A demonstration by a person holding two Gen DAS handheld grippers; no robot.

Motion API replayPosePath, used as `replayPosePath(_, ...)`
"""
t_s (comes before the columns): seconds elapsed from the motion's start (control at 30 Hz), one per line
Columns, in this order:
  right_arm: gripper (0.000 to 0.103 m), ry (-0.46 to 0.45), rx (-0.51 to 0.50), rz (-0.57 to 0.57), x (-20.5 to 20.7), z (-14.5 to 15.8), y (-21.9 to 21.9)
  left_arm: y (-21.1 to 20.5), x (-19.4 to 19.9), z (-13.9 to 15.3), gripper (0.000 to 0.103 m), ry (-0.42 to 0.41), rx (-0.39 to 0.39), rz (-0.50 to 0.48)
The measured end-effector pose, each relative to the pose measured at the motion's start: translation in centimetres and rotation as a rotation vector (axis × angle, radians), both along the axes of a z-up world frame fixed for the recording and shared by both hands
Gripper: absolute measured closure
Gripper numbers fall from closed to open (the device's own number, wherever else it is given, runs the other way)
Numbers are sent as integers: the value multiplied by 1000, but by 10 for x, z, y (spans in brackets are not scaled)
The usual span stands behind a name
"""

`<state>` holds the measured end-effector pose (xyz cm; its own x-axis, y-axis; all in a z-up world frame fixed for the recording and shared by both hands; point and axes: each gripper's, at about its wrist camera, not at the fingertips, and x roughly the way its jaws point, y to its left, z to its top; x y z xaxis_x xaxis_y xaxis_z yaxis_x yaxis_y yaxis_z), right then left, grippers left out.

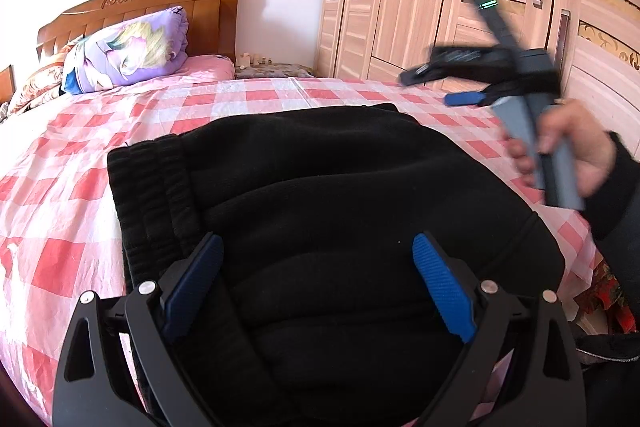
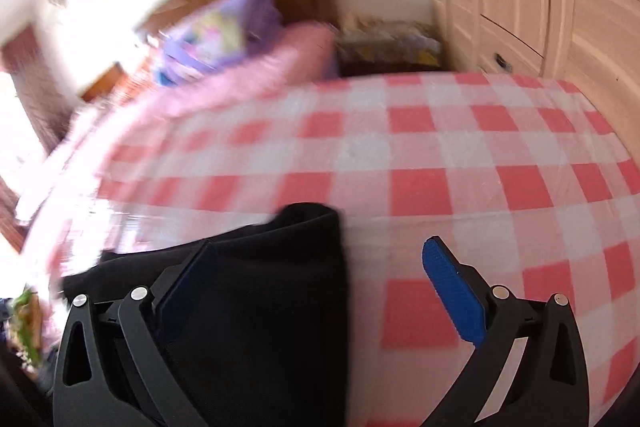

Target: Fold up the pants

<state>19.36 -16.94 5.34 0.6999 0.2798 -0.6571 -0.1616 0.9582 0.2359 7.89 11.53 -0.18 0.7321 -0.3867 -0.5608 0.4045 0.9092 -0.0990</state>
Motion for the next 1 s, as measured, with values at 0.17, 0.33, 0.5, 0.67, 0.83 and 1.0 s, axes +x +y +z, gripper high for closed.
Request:
replayPosePath(0.17,4,-100,-89,116,-47,11,7,10,-18,37,5,-53,-115,-34)
replayPosePath(0.33,4,-32,-63,120,-61,-4,11,17,17,65,1,-9,-93,76)
replayPosePath(0.5,4,-10,-179,263,-89,-28,53,21,63,30,2,161,43,198)
replayPosePath(0.67,4,-32,-221,259,-103,-45,64,44,65,7,2,206,-24,225)
replayPosePath(0.83,4,-116,-221,297,-123,-27,71,46,66,4,2,203,-18,219)
replayPosePath(1.0,4,-133,-279,364,-141,-55,91,45,65,4,2,191,-44,221)
